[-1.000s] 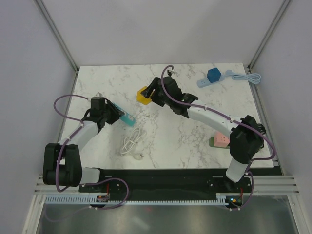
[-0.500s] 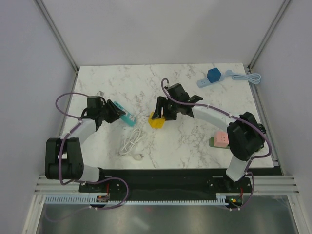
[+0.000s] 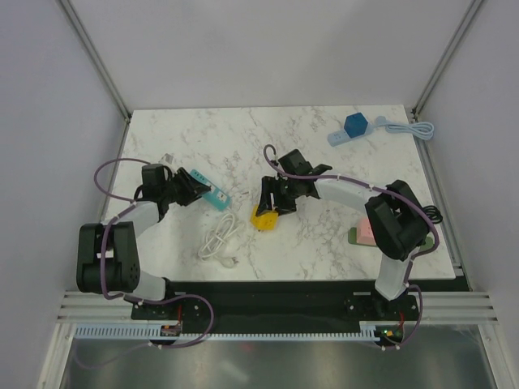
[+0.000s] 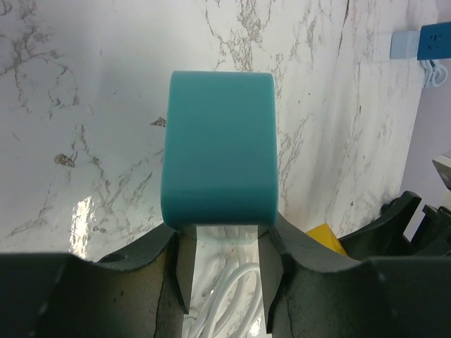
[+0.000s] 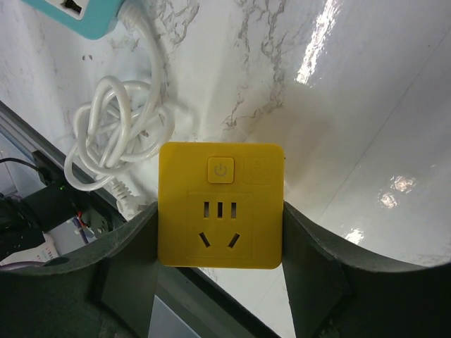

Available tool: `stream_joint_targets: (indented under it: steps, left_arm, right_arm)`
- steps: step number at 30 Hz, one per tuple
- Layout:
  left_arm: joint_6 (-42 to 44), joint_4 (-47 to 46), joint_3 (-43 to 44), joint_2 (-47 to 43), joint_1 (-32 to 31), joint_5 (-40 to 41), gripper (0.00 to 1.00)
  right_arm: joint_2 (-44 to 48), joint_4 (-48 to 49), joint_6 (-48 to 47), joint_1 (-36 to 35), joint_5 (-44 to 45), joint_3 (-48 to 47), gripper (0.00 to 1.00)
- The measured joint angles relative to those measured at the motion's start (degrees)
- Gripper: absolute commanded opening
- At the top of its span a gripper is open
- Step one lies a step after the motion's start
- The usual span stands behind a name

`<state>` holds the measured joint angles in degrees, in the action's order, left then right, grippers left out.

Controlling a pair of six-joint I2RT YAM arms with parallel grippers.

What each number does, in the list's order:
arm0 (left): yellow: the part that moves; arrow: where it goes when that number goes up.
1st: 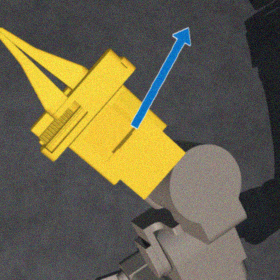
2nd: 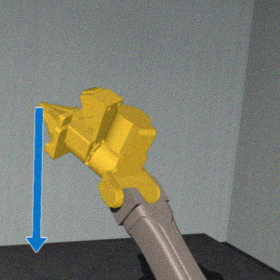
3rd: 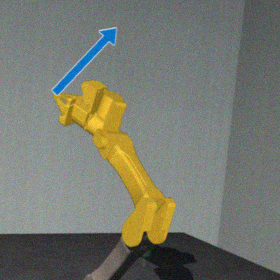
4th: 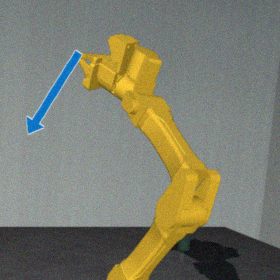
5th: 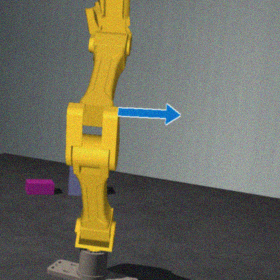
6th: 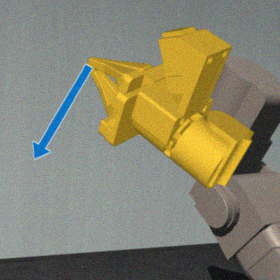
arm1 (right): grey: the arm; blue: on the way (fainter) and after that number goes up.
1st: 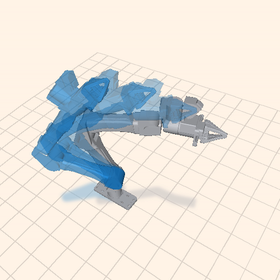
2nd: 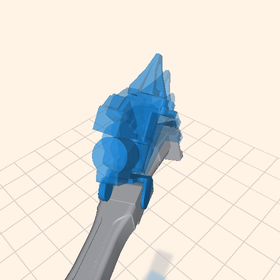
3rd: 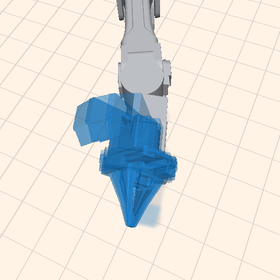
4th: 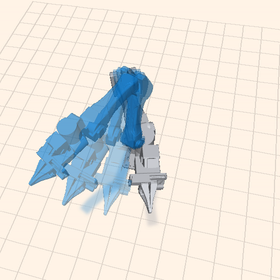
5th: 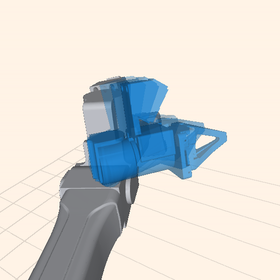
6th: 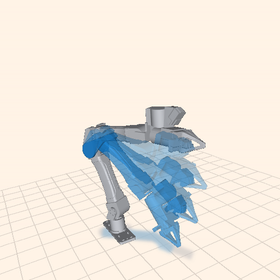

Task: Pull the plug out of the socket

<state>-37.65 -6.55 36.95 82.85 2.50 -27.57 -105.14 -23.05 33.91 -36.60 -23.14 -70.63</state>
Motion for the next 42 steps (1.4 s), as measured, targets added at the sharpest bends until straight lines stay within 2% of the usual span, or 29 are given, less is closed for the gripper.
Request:
stream_joint_targets:
  steps: [4, 8, 11, 13, 14, 16, 17, 19, 26, 32, 36, 42]
  left_arm:
    - [0.0, -1.4, 0.0, 1.0, 0.0, -1.2, 0.02]
    - [0.0, -1.4, 0.0, 1.0, 0.0, -1.2, 0.02]
    - [0.0, -1.4, 0.0, 1.0, 0.0, -1.2, 0.02]
    - [0.0, -1.3, 0.0, 1.0, 0.0, -1.2, 0.02]
    - [0.0, -1.4, 0.0, 1.1, 0.0, -1.2, 0.02]
    - [0.0, -1.4, 0.0, 1.3, 0.1, -1.3, 0.02]
    - [0.0, -1.5, 0.2, 1.5, 0.1, -1.4, 0.02]
    - [0.1, -1.7, 0.5, 2.1, 0.1, -1.8, 0.02]
    - [0.7, -1.8, 2.7, 5.3, 0.1, -4.4, 0.02]
    - [5.1, 4.0, 10.3, 10.4, 0.5, -6.5, 0.02]
    - [8.3, 8.5, 17.5, 17.2, 3.0, -12.2, 0.02]
    - [12.0, 17.9, 28.3, 27.1, 6.9, -19.7, 0.12]
  right_arm:
    - [-0.7, 1.4, -0.2, 0.5, -1.7, 0.0, 0.21]
    - [-0.9, 2.9, -0.5, 1.0, -2.1, 0.3, 0.37]
    - [-0.9, 3.8, -0.9, 1.6, -2.7, 0.7, 0.55]
    - [-0.9, 4.1, -1.3, 2.0, -2.7, 0.8, 0.63]
    - [-0.9, 4.2, -1.6, 2.3, -2.7, 0.8, 0.74]
    - [-0.9, 4.2, -2.5, 2.8, -2.6, 0.7, 0.85]
    - [-1.0, 3.9, -3.1, 3.1, -2.4, 0.7, 0.95]
    - [-1.3, 2.4, -4.9, 3.6, -1.1, -0.1, 0.98]
    - [1.2, -2.6, -9.7, 4.4, 6.2, -1.7, 0.98]
    - [13.9, -4.4, -11.4, 4.5, 11.1, 2.1, 0.98]
    - [24.1, -5.3, -12.8, 4.5, 13.6, 5.8, 0.98]
    - [30.1, -7.3, -14.9, 4.5, 14.8, 9.2, 0.98]
